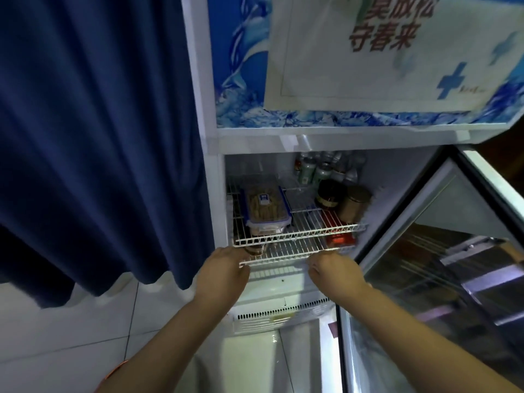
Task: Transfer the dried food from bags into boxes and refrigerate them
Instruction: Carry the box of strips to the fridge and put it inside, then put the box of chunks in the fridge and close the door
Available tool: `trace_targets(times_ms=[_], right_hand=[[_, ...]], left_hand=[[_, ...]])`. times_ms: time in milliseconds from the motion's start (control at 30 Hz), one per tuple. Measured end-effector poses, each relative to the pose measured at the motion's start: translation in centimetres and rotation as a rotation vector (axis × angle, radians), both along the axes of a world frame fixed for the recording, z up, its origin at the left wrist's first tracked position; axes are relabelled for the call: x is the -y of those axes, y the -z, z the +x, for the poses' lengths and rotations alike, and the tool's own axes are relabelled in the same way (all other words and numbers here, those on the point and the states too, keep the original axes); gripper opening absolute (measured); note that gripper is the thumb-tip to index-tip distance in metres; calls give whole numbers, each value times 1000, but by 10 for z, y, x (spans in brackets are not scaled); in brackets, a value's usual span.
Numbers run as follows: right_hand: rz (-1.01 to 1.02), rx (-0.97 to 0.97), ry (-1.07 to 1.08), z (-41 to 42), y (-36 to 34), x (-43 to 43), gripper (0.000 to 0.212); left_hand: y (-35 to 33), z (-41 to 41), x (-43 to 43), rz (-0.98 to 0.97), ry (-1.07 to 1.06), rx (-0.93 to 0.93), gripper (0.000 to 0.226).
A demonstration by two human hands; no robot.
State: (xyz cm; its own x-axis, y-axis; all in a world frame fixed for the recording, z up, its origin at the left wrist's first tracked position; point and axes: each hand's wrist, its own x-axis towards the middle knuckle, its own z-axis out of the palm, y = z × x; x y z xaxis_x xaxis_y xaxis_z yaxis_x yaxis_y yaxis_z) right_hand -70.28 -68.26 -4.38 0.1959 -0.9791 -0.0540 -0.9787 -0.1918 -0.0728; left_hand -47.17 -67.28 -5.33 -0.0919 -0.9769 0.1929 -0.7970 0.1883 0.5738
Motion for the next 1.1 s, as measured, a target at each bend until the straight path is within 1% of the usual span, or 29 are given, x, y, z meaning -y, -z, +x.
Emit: trace_targets(times_ms=[67,167,233,367,533,733,933,1100], right_hand=[[2,-8,-33,7,-4,-8,25],[2,-35,-127,20,-8,-21,25],[-3,-78,-206,29,-10,-30,28],[-17,-149,-365,50,-13,-57,28],[-64,-207,-593,85,-10,-100,25],[-69,-281,-780,155,-7,-158,28],[-112,-309,-1041,237,-22,-236,22],[-157,-304,-1213,310,-39,-328,20]], left_hand=[[-6,4,-17,-18,-26,9,23],[-8,12,-44,-6,-96,39,27],[-6,17,-66,2,-143,68,26],[-6,27,-125,69,-275,109,22],[-11,48,-211,172,-452,135,30],[-29,89,-315,240,-711,209,32],[-55,137,-425,191,-948,275,34],[-71,171,-535,146,-1130,260,34]])
